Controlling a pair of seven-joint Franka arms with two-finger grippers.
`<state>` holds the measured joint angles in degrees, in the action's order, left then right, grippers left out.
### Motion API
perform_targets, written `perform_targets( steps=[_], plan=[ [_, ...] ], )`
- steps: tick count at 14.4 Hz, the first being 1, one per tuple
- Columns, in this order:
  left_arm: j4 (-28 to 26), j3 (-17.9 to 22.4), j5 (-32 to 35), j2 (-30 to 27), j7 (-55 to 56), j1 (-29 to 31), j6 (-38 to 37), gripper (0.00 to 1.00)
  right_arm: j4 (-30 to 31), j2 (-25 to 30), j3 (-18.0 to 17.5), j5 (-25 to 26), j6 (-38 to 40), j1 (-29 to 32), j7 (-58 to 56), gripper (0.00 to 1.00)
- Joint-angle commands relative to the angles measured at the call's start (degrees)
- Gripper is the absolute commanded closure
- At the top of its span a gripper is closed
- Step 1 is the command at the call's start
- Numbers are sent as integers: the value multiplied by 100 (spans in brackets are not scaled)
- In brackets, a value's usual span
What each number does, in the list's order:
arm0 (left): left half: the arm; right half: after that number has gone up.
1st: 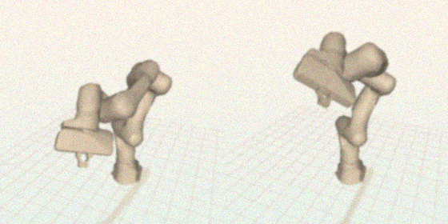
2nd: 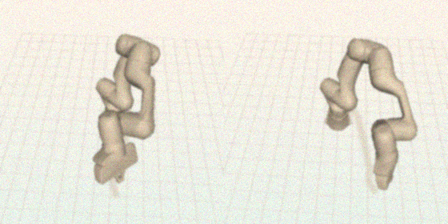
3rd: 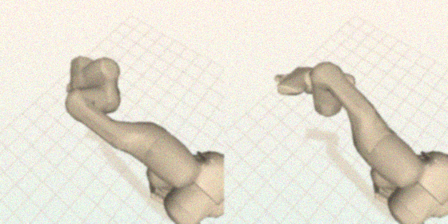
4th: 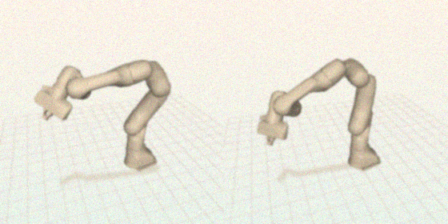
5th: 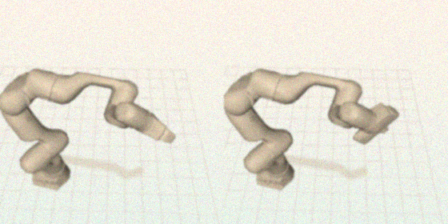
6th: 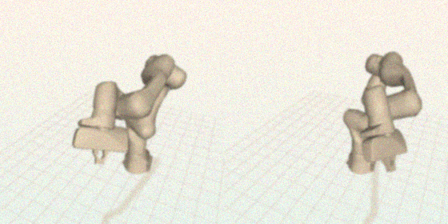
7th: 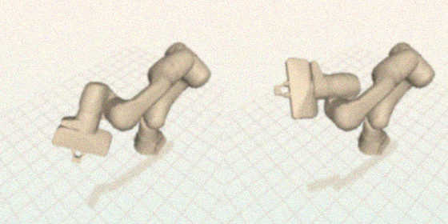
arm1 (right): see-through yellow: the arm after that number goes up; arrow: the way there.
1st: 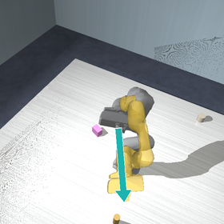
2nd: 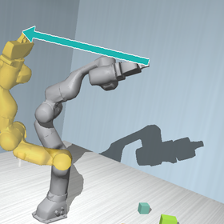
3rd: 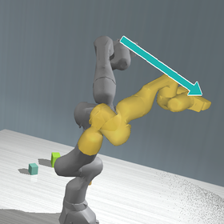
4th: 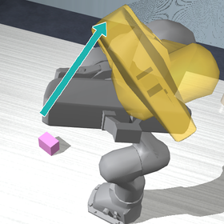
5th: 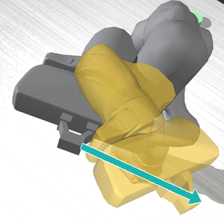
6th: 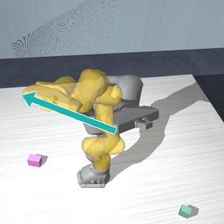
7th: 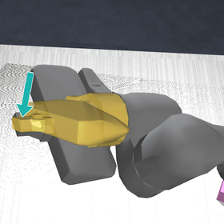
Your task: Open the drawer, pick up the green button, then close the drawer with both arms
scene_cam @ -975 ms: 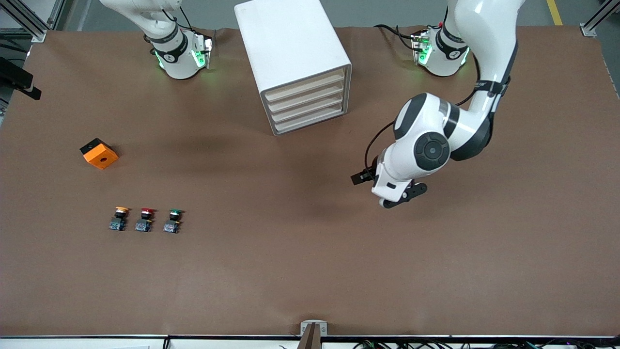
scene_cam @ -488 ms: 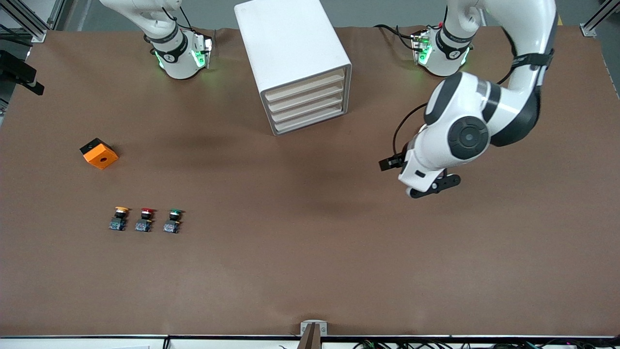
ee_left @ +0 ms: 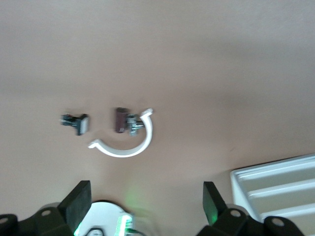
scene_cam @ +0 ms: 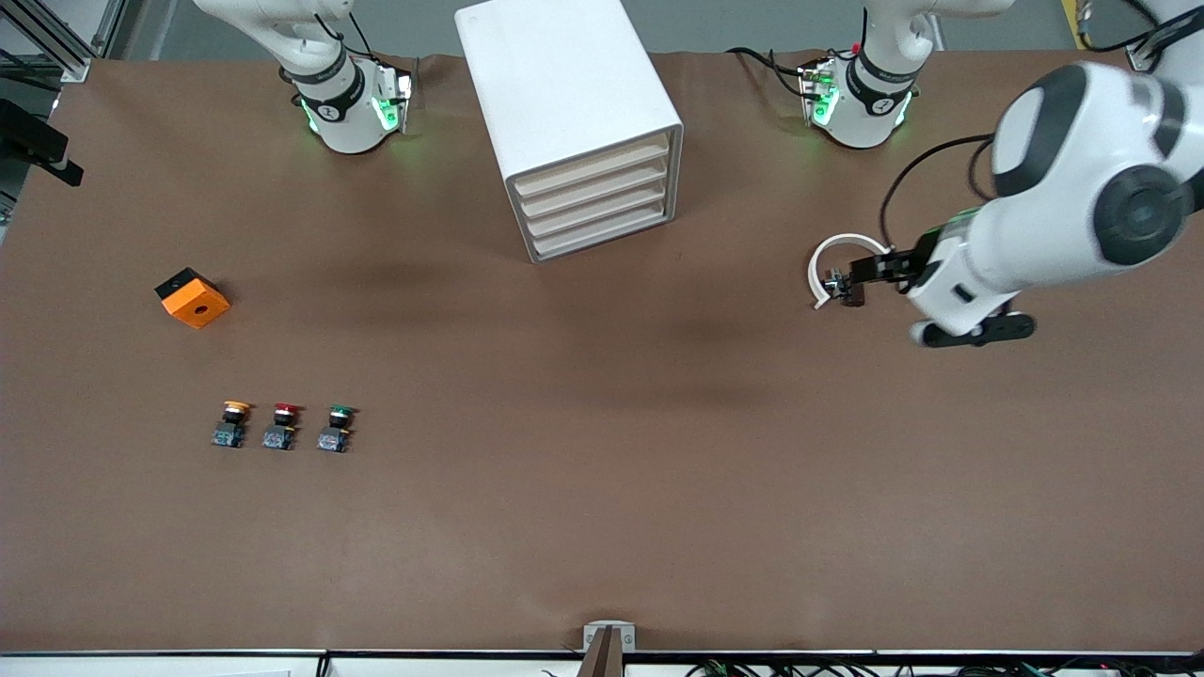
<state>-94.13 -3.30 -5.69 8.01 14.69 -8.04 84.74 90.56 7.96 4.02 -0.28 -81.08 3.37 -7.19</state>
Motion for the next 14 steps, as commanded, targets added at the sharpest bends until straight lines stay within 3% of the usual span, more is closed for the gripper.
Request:
perform_targets(
  steps=[1, 5, 9, 14],
  plan=[
    [-868, -57, 191, -878, -571, 214, 78, 0, 67, 109, 11, 46, -30, 31, -46, 0],
    [-1378, 233, 200, -1388, -1187, 294, 270, 0, 76, 109, 3, 46, -30, 58, -46, 0],
    [-2345, 295, 428, -2171, -1424, 338, 912, 0, 76, 109, -15, 46, -30, 40, -37, 0],
    [-2523, 962, 428, -2699, -2436, 435, 1009, 0, 85, 109, -15, 37, -21, 49, -37, 0]
  ],
)
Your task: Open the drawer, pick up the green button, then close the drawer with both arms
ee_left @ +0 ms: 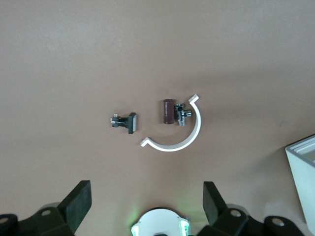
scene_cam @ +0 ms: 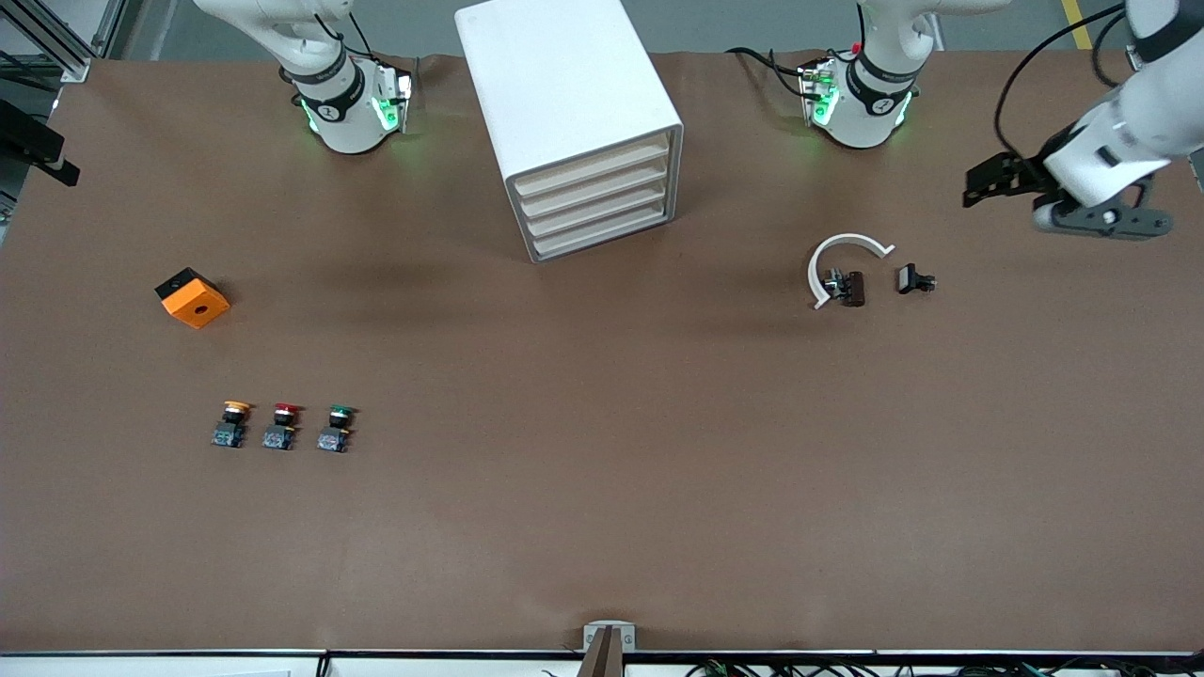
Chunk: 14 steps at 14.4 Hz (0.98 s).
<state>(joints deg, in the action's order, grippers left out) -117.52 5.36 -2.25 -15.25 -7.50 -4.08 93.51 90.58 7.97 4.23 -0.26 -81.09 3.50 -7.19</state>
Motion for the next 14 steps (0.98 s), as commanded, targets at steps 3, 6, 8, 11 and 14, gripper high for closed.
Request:
perform_targets(
  steps=[3, 6, 8, 11, 14],
  plan=[
    [183, -113, 111, -444, -156, 206, 132, 0, 92, 108, -36, 35, -21, 28, -37, 0],
    [571, -508, 303, -417, 159, 206, 80, 0, 92, 108, -36, 35, -21, 28, -37, 0],
    [808, -641, 418, -391, 476, 198, 36, 0, 92, 108, -36, 26, -21, 19, -37, 0],
    [1116, -738, 340, -207, 600, 206, -8, 0, 92, 108, -36, 35, -21, 10, -37, 0],
    [1336, -729, 339, -40, 618, 198, -368, 0, 92, 108, -36, 35, -21, 10, -37, 0]
  ],
)
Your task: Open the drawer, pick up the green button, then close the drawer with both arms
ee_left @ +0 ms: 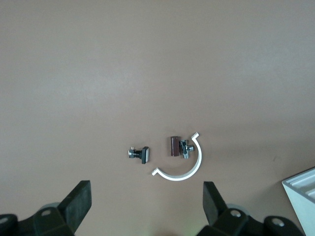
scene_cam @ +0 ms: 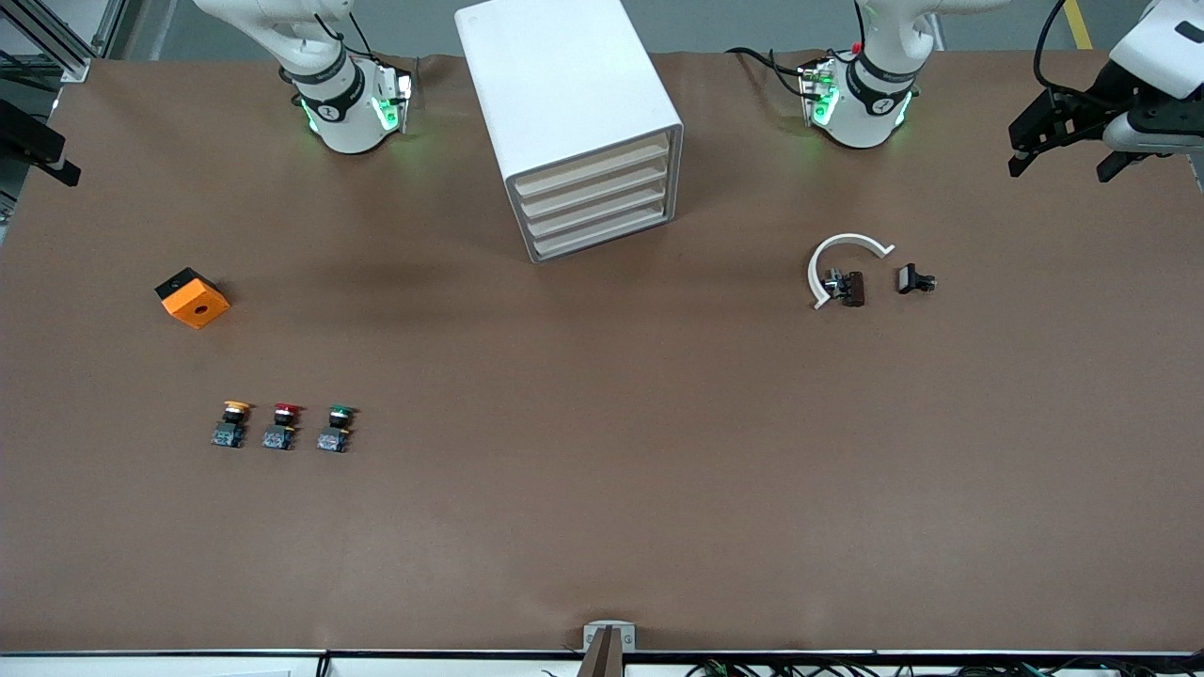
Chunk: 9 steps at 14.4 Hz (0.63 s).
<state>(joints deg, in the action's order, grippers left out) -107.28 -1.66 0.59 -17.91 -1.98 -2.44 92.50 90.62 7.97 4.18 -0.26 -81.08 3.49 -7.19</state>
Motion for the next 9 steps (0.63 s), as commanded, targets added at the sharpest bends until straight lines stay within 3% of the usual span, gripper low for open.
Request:
perform_targets(
  steps=[1, 9],
  plan=[
    [313, -28, 55, 236, 109, 24, -277, 0, 87, 108, -31, 35, -21, 12, -37, 0],
    [410, 34, -226, 332, 302, 95, -224, 0, 87, 108, -31, 35, -21, 29, -37, 0]
  ],
)
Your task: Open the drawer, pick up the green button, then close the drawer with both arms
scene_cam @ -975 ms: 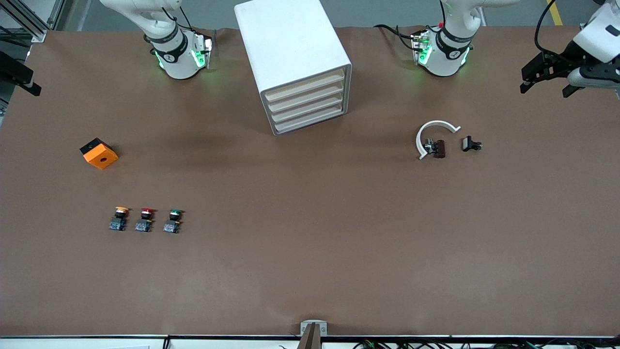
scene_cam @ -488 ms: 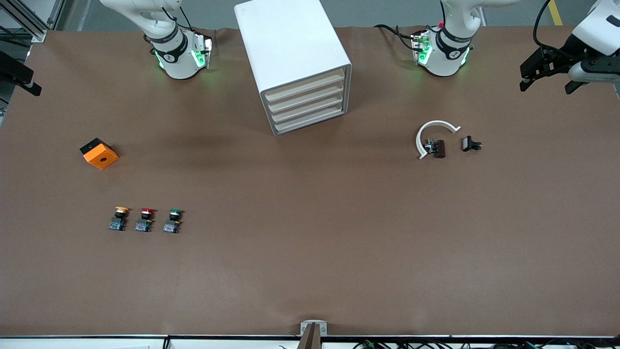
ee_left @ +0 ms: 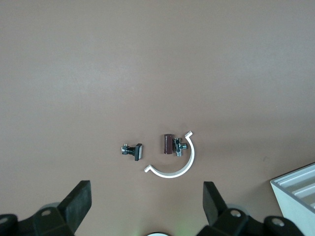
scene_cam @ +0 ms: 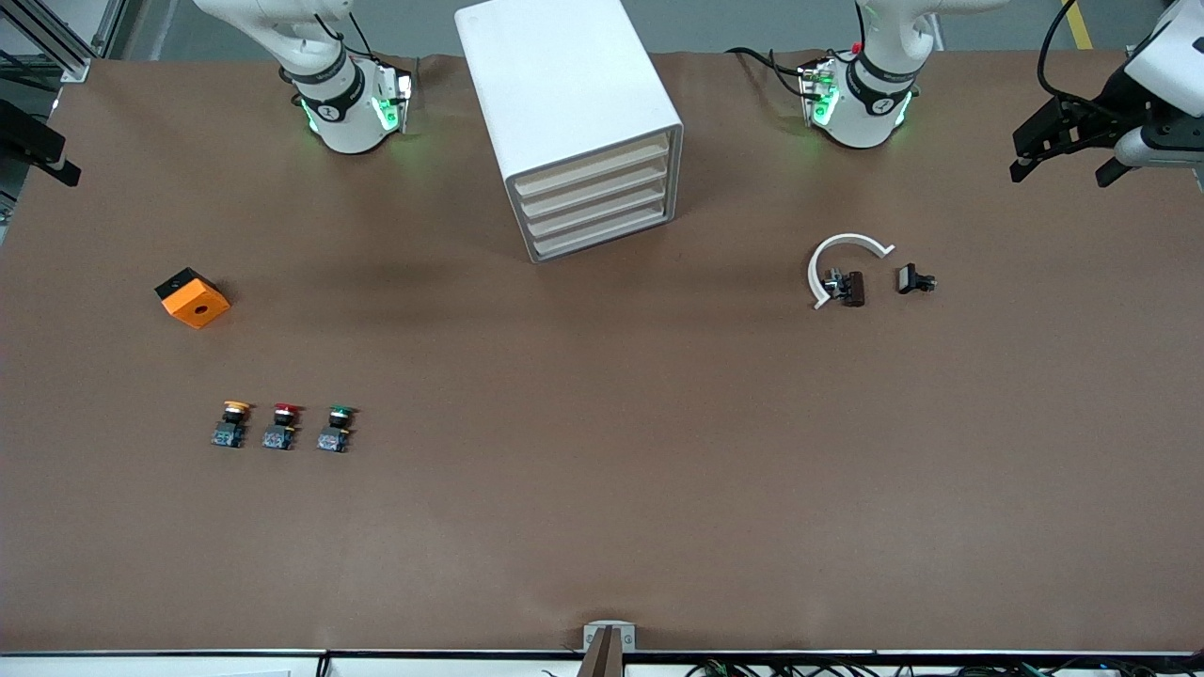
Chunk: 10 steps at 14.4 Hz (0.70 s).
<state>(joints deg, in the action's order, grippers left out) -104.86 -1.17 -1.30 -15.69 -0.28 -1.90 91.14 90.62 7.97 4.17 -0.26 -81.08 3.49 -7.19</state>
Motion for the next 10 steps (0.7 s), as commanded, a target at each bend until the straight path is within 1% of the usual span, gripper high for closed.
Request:
perform_targets(
  steps=[1, 3, 10],
  plan=[
    [168, -15, -29, 119, 134, 41, -79, 0, 87, 108, -30, 35, -21, 29, -36, 0],
    [177, -15, -28, 163, 134, 41, -79, 0, 87, 108, -30, 35, -21, 29, -45, 0],
    [783, -24, -11, 655, 116, 32, -140, 0, 87, 108, -30, 35, -39, 38, -45, 0]
  ],
)
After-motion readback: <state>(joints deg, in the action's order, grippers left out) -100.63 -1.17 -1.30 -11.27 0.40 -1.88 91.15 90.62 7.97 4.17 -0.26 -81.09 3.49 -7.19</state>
